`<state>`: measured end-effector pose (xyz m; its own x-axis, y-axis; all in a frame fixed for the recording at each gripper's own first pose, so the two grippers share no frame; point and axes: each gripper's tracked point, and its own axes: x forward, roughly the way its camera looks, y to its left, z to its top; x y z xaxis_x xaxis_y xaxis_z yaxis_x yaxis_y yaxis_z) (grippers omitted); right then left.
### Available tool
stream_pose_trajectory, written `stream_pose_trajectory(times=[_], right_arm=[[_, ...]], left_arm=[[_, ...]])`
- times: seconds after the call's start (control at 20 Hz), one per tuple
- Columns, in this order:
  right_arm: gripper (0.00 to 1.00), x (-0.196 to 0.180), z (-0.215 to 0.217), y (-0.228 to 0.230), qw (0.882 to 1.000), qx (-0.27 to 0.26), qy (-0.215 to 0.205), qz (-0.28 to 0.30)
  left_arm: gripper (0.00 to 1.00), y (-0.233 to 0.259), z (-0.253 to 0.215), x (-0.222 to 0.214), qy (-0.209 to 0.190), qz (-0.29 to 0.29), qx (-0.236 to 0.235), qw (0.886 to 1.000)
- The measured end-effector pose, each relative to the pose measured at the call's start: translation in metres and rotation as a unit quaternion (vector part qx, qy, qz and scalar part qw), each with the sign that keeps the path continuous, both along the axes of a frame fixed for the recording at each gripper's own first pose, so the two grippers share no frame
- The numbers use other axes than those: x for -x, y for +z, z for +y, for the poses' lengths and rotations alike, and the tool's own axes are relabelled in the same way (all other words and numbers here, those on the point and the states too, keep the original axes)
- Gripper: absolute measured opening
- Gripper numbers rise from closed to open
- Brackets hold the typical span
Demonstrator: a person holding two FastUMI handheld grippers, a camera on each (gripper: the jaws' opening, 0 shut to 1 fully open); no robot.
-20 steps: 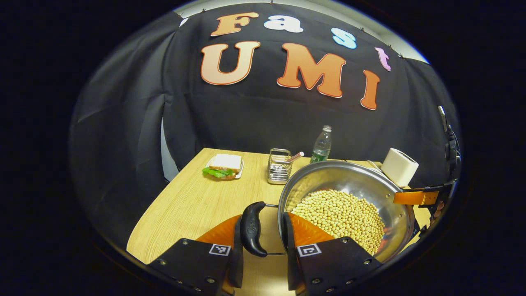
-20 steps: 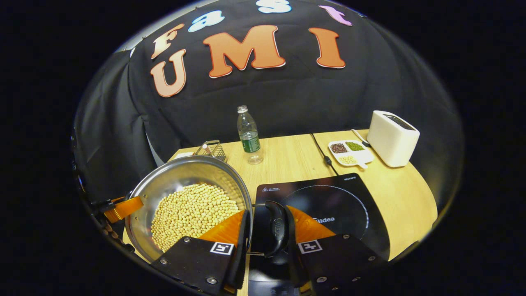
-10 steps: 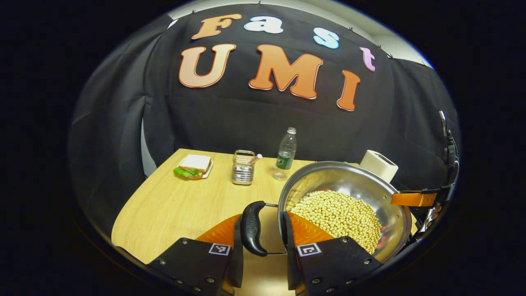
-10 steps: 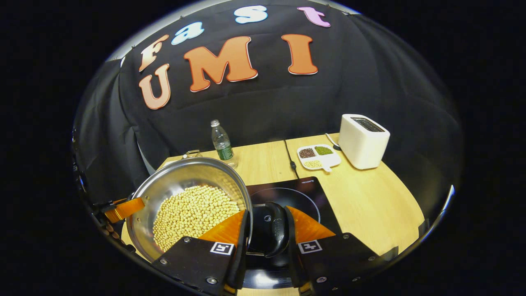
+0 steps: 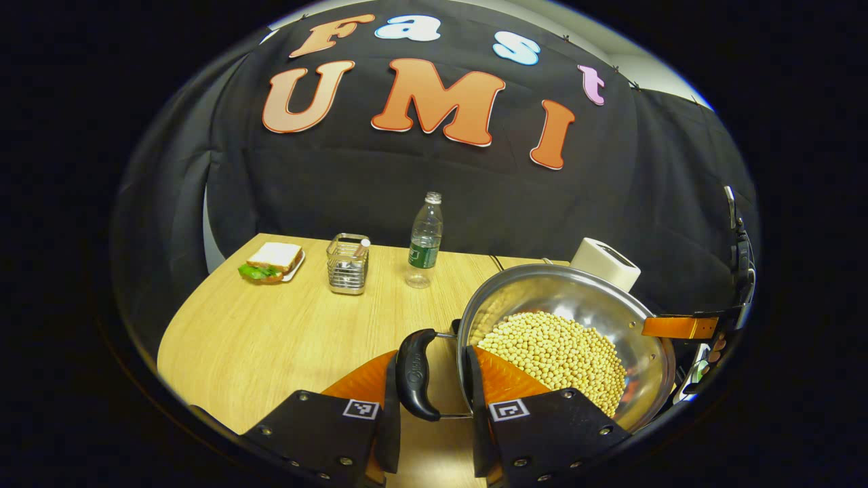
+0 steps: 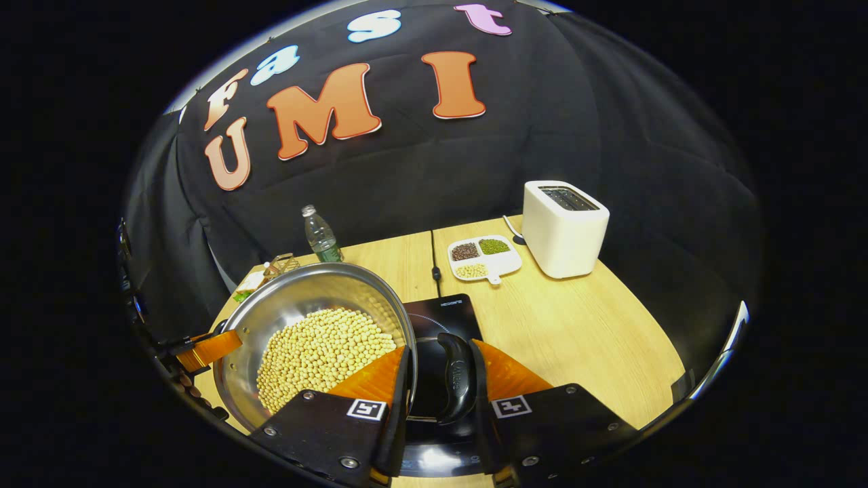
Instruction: First push the handle of the pot to place it horizontally, then grasp the pot with both hands and set it on the induction cooktop.
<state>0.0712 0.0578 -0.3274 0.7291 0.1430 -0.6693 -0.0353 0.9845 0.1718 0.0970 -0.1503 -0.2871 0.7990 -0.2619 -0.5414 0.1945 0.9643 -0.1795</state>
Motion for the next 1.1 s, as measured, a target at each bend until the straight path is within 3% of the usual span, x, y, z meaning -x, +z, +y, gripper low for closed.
stream_pose_trajectory(times=[0.15,0.2,0.75,0.85,0.95,1.0,1.05,1.1], right_arm=[[0.43,-0.008,-0.013,-0.020,1.000,0.001,0.000,0.016],[0.39,-0.010,-0.017,-0.026,1.000,-0.001,-0.002,0.019],[0.48,-0.014,-0.027,-0.045,0.999,-0.008,-0.012,0.043],[0.53,-0.016,-0.027,-0.049,0.999,-0.011,-0.015,0.045],[0.53,-0.023,-0.031,-0.032,1.000,-0.009,-0.022,0.010],[0.64,-0.022,-0.033,-0.020,1.000,-0.004,-0.021,-0.003],[0.83,-0.021,-0.033,-0.005,1.000,0.000,-0.018,-0.017],[0.92,-0.019,-0.035,0.010,0.999,0.005,-0.017,-0.030]], left_arm=[[0.44,-0.018,-0.016,-0.005,-0.002,0.019,-0.007,1.000],[0.43,-0.023,-0.022,-0.007,-0.002,0.024,-0.009,1.000],[0.43,-0.055,-0.045,-0.010,0.001,0.070,0.003,0.998],[0.48,-0.048,-0.043,-0.008,0.004,0.062,0.004,0.998],[0.53,-0.018,-0.040,-0.019,0.009,0.006,0.006,1.000],[0.51,0.001,-0.036,-0.021,0.010,-0.018,0.004,1.000],[0.55,0.021,-0.033,-0.020,0.010,-0.039,0.006,0.999],[0.59,0.040,-0.027,-0.018,0.016,-0.058,0.002,0.998]])
